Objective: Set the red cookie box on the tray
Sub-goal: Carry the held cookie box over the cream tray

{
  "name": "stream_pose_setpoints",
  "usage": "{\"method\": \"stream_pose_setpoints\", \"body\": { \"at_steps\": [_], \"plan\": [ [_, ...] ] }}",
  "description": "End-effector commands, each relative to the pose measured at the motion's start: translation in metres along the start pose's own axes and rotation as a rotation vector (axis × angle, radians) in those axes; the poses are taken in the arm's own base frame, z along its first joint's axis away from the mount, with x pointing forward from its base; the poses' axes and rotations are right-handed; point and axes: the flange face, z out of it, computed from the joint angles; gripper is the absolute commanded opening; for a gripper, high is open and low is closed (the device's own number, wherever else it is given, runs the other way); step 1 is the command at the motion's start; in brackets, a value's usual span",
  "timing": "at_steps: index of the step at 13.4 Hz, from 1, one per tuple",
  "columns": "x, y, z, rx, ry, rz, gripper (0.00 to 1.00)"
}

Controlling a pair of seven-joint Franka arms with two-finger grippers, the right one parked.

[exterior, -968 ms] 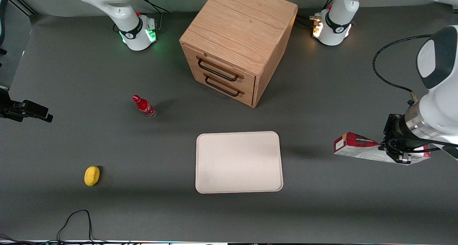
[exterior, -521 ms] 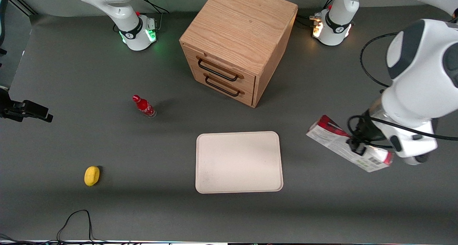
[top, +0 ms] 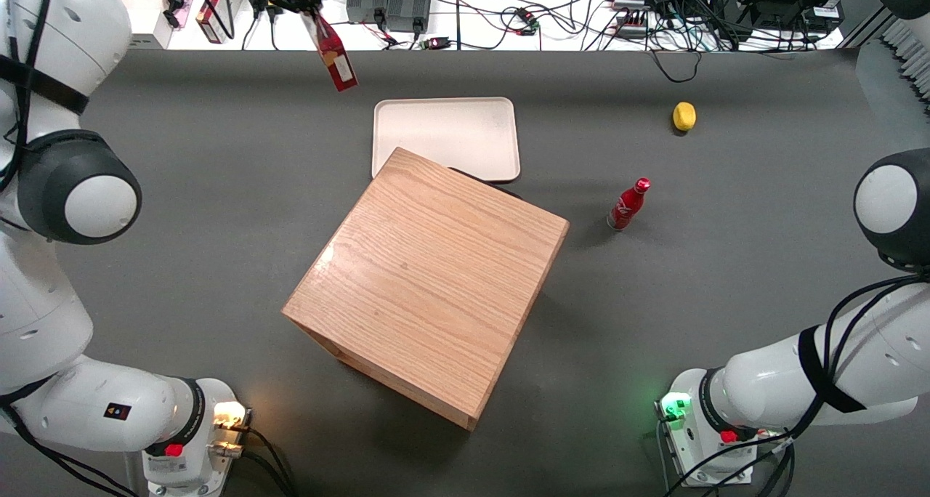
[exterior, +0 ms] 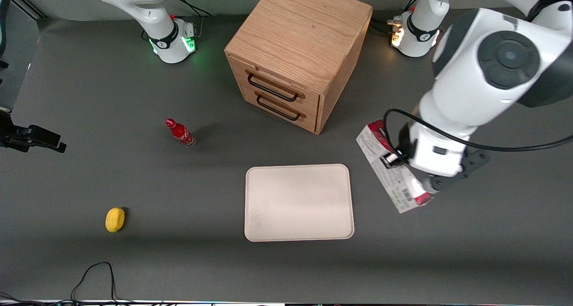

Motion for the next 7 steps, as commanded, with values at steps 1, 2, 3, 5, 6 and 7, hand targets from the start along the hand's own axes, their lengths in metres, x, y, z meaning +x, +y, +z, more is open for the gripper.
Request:
{"method": "stream_pose_setpoints", "body": {
  "at_steps": [1,2,3,5,6,7],
  "plan": [
    [-0.027,0.024,-0.002,0.028,0.037,0.243,0.00],
    [-0.033,0.030,-0.001,0.031,0.039,0.310,0.00],
    [-0.038,0.035,0.001,0.026,0.035,0.346,0.00],
    [-0.056,0.052,0.011,0.027,0.022,0.412,0.00],
    [-0.059,0.055,0.013,0.030,0.018,0.476,0.00],
    [-0.059,0.055,0.014,0.029,0.013,0.512,0.00]
  ]
}}
